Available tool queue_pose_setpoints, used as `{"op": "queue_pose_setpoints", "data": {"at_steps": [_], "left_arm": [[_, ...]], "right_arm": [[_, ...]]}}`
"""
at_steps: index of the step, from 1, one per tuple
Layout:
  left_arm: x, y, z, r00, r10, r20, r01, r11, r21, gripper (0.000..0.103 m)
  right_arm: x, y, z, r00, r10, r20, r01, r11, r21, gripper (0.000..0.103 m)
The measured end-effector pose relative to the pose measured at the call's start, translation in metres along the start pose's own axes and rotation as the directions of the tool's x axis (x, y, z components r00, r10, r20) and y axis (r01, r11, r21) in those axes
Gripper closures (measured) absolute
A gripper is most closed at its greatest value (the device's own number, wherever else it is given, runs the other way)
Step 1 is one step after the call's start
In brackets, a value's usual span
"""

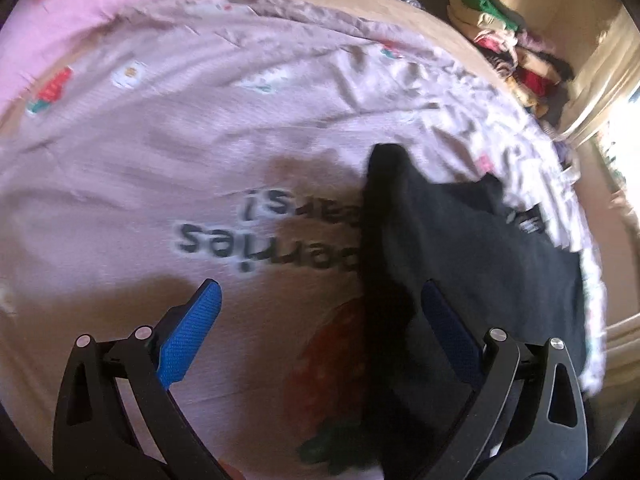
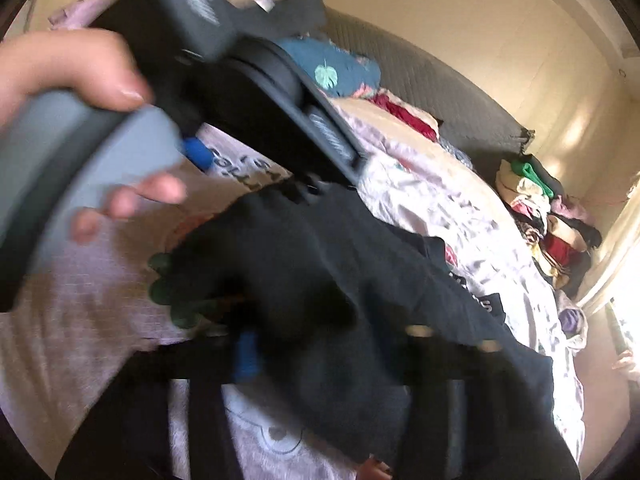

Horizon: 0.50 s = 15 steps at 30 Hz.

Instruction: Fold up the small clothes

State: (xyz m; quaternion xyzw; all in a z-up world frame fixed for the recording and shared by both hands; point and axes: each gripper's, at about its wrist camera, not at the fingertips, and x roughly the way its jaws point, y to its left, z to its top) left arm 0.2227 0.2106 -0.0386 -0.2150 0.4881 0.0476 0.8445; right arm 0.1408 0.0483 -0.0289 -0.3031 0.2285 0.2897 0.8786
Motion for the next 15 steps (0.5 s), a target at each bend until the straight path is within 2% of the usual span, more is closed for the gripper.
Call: {"op": "queue_pose_setpoints", "data": {"at_steps": [1, 3, 6, 9, 10, 11, 12, 14, 15], "left_arm": [[0.002, -0.004, 0.001, 1.0, -0.016, -0.011, 0.016, 1.0, -0.002, 0.01], [0.009, -0.015, 0.004, 0.999, -0.021, -0.037, 0.021, 1.0, 0.01, 0.01], [0.011, -0.033, 0.003, 0.999, -0.015, -0.046, 0.017, 0.999, 0.043, 0.01], [0.006, -0.048, 0.002, 0.998, -0.056, -0.033, 0.057, 0.997, 0.043, 0.01], [0.003, -0.054, 0.002, 0.997, -0.071, -0.02, 0.072, 0.997, 0.042, 0.017], [0.0, -0.059, 0.002, 0.997, -0.08, -0.012, 0.08, 0.996, 0.047, 0.038], [-0.002, -0.064, 0.002, 0.996, -0.087, -0.009, 0.087, 0.995, 0.051, 0.045], [-0.009, -0.08, 0.001, 0.994, -0.11, 0.0, 0.11, 0.992, 0.069, 0.071], [-0.014, -0.091, 0.001, 0.993, -0.114, 0.014, 0.112, 0.99, 0.087, 0.075]], "right_arm": [[-0.004, -0.002, -0.001, 1.0, -0.001, 0.013, 0.001, 1.0, 0.002, 0.08], [-0.011, -0.008, -0.002, 1.0, -0.001, 0.03, 0.001, 1.0, 0.015, 0.083], [-0.019, -0.019, -0.005, 0.999, -0.003, 0.049, 0.001, 0.999, 0.05, 0.086], [-0.032, -0.033, -0.009, 0.997, -0.02, 0.073, 0.013, 0.996, 0.094, 0.087], [-0.036, -0.037, -0.01, 0.996, -0.027, 0.08, 0.018, 0.994, 0.105, 0.088], [-0.039, -0.042, -0.011, 0.996, -0.034, 0.087, 0.023, 0.993, 0.117, 0.089], [-0.044, -0.048, -0.014, 0.995, -0.041, 0.093, 0.028, 0.991, 0.131, 0.09], [-0.053, -0.055, -0.019, 0.993, -0.058, 0.101, 0.042, 0.988, 0.151, 0.092], [-0.057, -0.062, -0.022, 0.992, -0.07, 0.105, 0.052, 0.985, 0.164, 0.092]]}}
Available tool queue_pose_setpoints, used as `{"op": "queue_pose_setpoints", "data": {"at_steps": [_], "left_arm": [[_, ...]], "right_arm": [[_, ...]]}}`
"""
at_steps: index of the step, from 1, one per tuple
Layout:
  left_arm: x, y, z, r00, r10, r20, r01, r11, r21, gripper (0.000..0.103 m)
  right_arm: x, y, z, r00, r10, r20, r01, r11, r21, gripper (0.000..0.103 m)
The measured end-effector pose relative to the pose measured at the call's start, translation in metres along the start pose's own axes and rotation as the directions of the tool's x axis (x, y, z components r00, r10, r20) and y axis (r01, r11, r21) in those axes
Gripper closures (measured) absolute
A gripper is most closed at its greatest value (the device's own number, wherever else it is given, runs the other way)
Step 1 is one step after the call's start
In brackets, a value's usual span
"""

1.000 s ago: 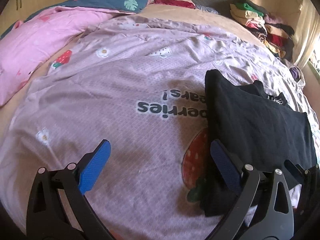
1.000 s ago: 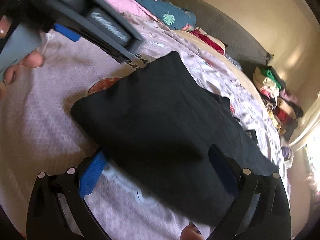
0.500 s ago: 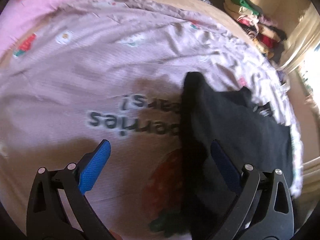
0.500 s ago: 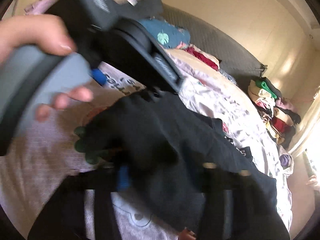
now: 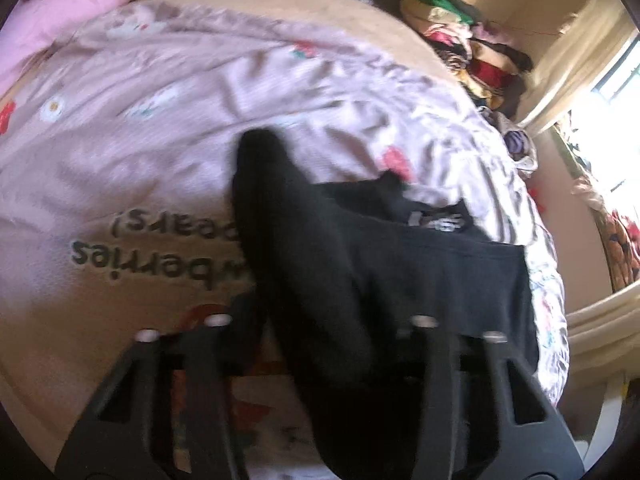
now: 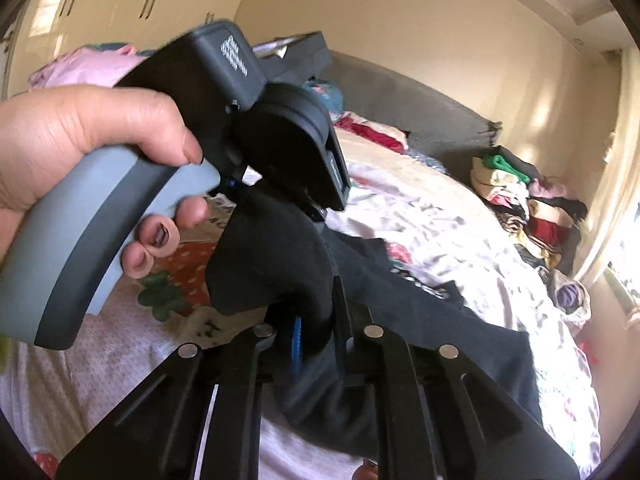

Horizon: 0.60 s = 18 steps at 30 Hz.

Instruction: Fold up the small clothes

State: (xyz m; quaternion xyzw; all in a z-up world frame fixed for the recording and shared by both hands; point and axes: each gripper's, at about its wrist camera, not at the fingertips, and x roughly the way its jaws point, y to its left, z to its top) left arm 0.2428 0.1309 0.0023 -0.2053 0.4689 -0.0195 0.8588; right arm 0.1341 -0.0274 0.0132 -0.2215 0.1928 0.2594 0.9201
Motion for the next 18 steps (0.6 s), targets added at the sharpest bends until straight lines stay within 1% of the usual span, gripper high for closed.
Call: {"op": "queue_pose_setpoints", "data": {"at_steps": [2, 4, 10, 14, 18], "left_arm": [[-0.008, -0.02, 0.001, 1.0, -0.007, 0.028, 0.006, 0.999, 0.033, 0.081], [-0.014, -0.039, 0.003, 0.999, -0.016, 0.049, 0.013, 0.998, 0.062, 0.083], [-0.023, -0.094, 0.007, 0.996, -0.044, 0.075, 0.033, 0.989, 0.146, 0.083], [-0.02, -0.126, 0.004, 0.996, -0.054, 0.068, 0.041, 0.981, 0.191, 0.083], [-0.014, -0.148, -0.002, 0.996, -0.066, 0.056, 0.052, 0.974, 0.219, 0.083]], "right_arm": [[-0.009, -0.008, -0.003, 1.0, -0.018, 0.009, 0.017, 0.999, 0.027, 0.093], [-0.018, -0.024, -0.006, 0.999, -0.031, 0.017, 0.03, 0.997, 0.068, 0.093], [-0.039, -0.066, -0.018, 0.997, -0.07, 0.022, 0.064, 0.981, 0.183, 0.093], [-0.047, -0.089, -0.029, 0.996, -0.084, 0.011, 0.079, 0.966, 0.245, 0.093], [-0.053, -0.105, -0.043, 0.995, -0.096, -0.007, 0.094, 0.952, 0.29, 0.094]]}}
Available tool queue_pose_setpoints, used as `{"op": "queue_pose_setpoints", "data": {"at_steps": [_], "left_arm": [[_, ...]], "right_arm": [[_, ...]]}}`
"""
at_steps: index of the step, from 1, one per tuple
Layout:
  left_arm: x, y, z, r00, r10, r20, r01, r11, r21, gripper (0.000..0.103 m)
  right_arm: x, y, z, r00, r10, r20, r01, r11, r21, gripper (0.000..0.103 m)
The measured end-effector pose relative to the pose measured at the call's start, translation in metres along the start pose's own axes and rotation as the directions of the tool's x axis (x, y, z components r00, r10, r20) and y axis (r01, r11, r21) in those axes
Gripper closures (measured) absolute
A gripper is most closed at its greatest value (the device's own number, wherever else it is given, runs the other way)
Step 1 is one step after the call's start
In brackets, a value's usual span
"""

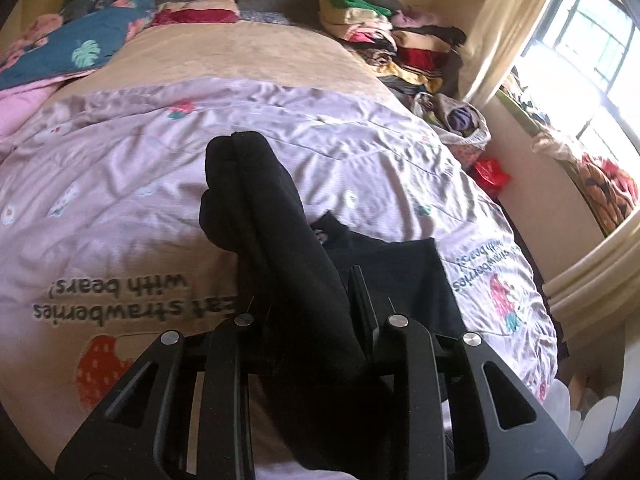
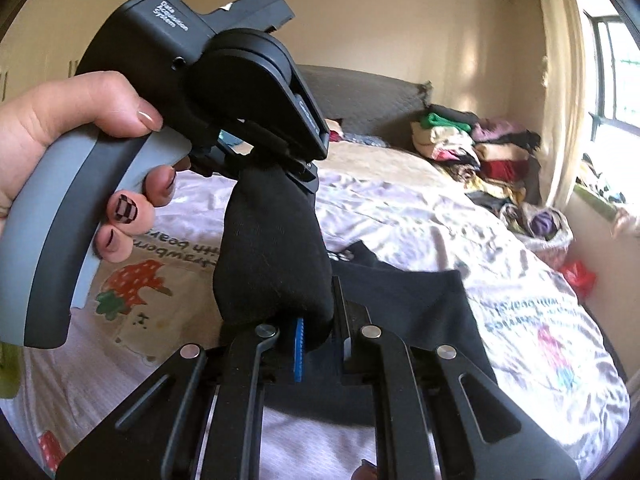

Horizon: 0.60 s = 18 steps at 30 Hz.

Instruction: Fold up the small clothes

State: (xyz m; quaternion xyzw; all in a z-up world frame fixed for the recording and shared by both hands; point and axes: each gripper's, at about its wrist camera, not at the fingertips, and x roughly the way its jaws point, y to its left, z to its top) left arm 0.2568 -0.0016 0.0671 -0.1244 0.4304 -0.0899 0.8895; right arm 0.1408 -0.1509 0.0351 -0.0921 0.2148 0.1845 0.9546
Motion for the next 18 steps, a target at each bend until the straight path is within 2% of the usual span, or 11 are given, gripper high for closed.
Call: {"op": "queue_pose_setpoints", "data": {"at_steps": [11, 18], "left_arm": [[0.043, -0.048, -0.005, 0.997, -0.032, -0.068, 0.035, 0.998, 0.045, 0.083], [0.075, -0.068, -0.006, 0.993, -0.025, -0.114, 0.033, 0.997, 0.065, 0.077]], "right_arm": [[0.005, -0.046, -0.028, 0.996, 0.012, -0.089, 0.003, 0.985, 0.173, 0.094], [0.023, -0.076, -0.049, 0.978, 0.095, -0.184, -0.023, 0.932, 0.361, 0.093]]}}
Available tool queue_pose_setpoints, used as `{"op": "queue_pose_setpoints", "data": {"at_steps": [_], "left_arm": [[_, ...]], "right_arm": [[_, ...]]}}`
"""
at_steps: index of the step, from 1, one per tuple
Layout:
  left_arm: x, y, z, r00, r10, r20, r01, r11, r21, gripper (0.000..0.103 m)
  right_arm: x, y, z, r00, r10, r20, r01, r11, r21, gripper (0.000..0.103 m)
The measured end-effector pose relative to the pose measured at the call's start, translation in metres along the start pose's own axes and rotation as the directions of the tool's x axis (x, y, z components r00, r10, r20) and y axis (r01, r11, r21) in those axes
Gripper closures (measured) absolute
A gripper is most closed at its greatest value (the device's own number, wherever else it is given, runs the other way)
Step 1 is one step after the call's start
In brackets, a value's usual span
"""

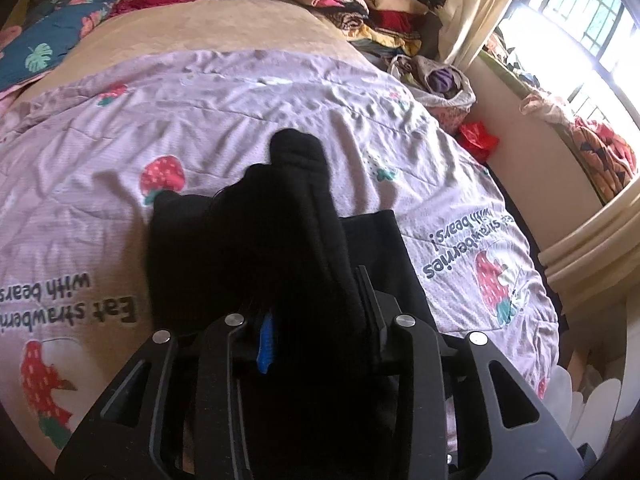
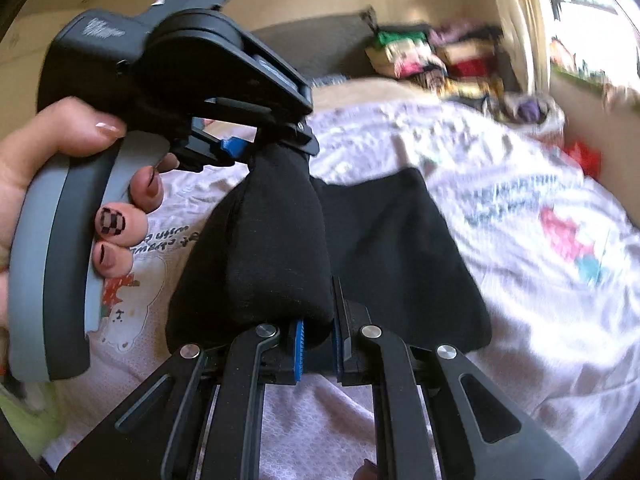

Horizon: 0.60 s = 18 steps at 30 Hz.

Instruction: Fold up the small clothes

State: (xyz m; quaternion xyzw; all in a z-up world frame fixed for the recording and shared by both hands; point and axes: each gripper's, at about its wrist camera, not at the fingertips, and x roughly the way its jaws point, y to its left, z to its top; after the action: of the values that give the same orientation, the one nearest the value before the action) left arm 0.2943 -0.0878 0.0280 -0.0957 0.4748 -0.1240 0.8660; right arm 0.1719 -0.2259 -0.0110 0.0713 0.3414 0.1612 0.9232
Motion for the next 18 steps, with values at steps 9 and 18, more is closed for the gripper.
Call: {"op": "queue_pose_setpoints", "data": {"at_steps": [9, 18], "left_arm": [[0.037, -0.015, 0.005, 0.998, -0.039, -0.056, 0.037, 0.999, -0.027, 0.046], [0.0, 0.004, -0.005, 0.998, -0.005, 0.068, 0.005, 1.0, -0.004, 0.029]], "right_arm": [[0.013, -0.044, -0.01, 0.986, 0.133, -0.097, -0.1, 0.952, 0.289, 0.087], [-0.001, -0.075, -0.003, 0.942, 0.329, -0.06, -0.266, 0.845, 0.464, 0.035]]}}
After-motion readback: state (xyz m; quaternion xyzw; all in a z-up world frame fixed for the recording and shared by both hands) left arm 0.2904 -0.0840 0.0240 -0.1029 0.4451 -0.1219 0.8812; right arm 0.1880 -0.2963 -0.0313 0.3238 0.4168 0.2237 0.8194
